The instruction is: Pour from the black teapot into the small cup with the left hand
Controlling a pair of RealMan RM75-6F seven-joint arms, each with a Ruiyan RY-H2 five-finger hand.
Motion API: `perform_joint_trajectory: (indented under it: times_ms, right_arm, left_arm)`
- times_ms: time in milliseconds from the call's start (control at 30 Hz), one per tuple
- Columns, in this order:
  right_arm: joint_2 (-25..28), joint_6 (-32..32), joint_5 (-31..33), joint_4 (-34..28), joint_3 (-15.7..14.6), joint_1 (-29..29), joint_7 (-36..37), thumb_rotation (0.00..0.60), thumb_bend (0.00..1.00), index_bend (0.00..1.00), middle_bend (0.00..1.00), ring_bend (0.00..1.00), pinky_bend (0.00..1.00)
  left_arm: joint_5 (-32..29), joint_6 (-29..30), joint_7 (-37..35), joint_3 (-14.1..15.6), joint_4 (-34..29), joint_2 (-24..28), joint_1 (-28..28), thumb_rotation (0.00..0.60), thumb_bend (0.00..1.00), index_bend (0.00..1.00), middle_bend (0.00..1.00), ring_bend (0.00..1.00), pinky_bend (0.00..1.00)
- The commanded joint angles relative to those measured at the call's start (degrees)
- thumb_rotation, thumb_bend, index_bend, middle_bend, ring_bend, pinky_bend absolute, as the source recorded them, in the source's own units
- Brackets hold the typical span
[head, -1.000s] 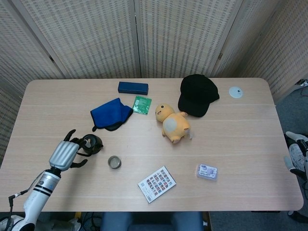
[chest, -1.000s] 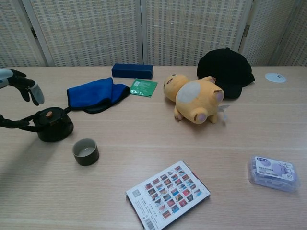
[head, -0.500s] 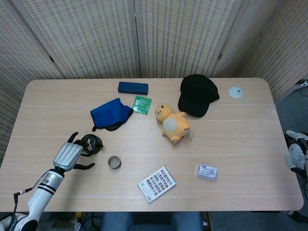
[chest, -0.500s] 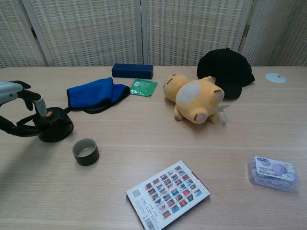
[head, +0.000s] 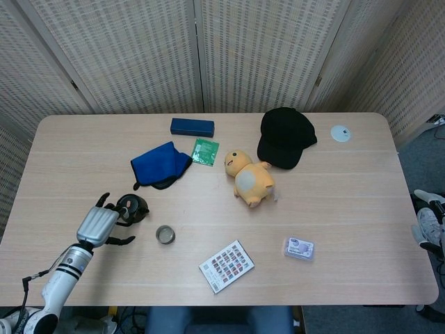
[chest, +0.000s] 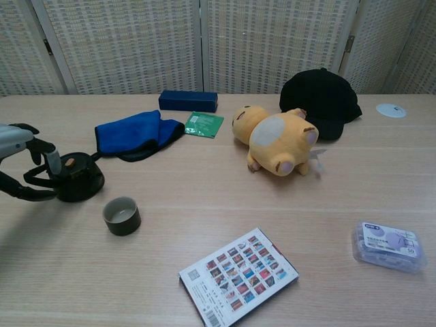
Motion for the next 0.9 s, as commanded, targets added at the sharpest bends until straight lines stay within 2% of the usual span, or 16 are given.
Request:
perform_joint_trajectory:
  times_ms: [33,900]
  right_arm:
    - [-0.03,0.03,0.02,0.05,-0.01,-0.03,0.05,0.6,0.31,0.23,0.27,0.17,0.07]
    - [-0.02,0.38,0.27,0.49,-0.25,-0.76,0.73,0.6,0.31,0.23,0.27,0.17,0.07]
  left_arm:
    - [-0.93,-0.04,0.72,0.2,-0.46,0.0,-0.19,0.28,0.19,0.38,0.34,0.3,0.0]
    - [-3.08,-0.53,0.75,2.05,0.23,-1.48,-0.94,0.275,0.19,0.4,0.34,0.3,0.0]
